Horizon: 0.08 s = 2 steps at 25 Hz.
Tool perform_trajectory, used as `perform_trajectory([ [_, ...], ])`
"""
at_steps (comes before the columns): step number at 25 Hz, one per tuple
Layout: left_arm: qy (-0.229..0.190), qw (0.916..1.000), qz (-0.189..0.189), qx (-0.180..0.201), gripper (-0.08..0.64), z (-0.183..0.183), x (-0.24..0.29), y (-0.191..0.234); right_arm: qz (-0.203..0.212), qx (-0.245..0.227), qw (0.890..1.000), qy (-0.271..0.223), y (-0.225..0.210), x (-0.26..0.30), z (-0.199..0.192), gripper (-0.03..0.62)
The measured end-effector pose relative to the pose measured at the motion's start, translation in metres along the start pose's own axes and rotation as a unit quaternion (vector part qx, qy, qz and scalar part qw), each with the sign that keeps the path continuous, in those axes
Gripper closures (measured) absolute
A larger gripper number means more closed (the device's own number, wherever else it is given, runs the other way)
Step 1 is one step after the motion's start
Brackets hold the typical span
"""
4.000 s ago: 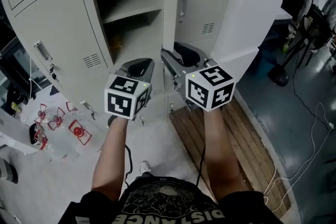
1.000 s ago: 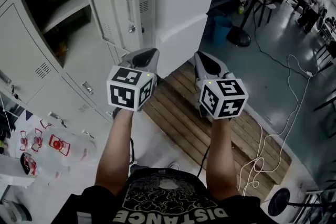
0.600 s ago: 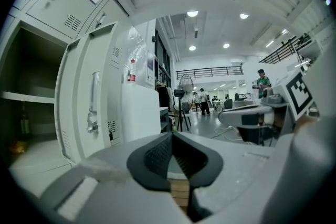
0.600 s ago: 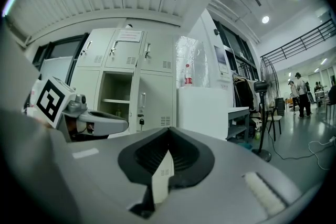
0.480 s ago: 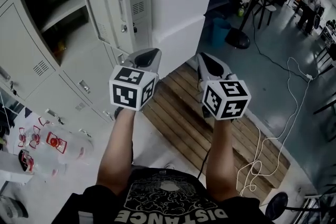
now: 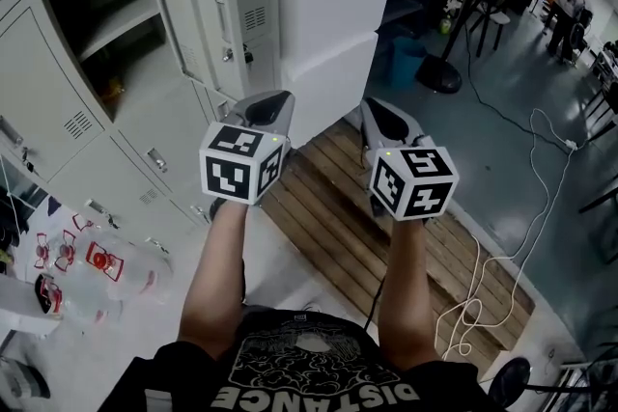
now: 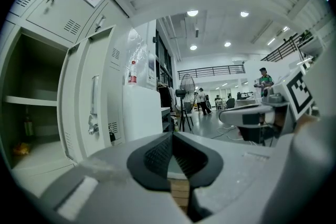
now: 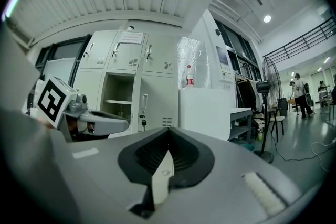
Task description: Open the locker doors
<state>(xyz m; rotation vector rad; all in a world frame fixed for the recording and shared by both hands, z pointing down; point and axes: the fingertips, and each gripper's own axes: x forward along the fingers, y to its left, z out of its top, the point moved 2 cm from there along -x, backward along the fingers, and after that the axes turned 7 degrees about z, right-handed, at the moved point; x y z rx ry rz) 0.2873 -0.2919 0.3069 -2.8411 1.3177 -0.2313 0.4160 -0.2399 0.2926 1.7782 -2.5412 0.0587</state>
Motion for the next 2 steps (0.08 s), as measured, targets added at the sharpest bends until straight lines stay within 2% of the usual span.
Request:
perform_trajectory([
  [2,0.0,1.0,0.001,0.001,0.56,0.0004,-0.0006,-0.0002,0.002,0.001,1.0,-0.001,0.0006,-0.0003,-0.0002,0.594],
])
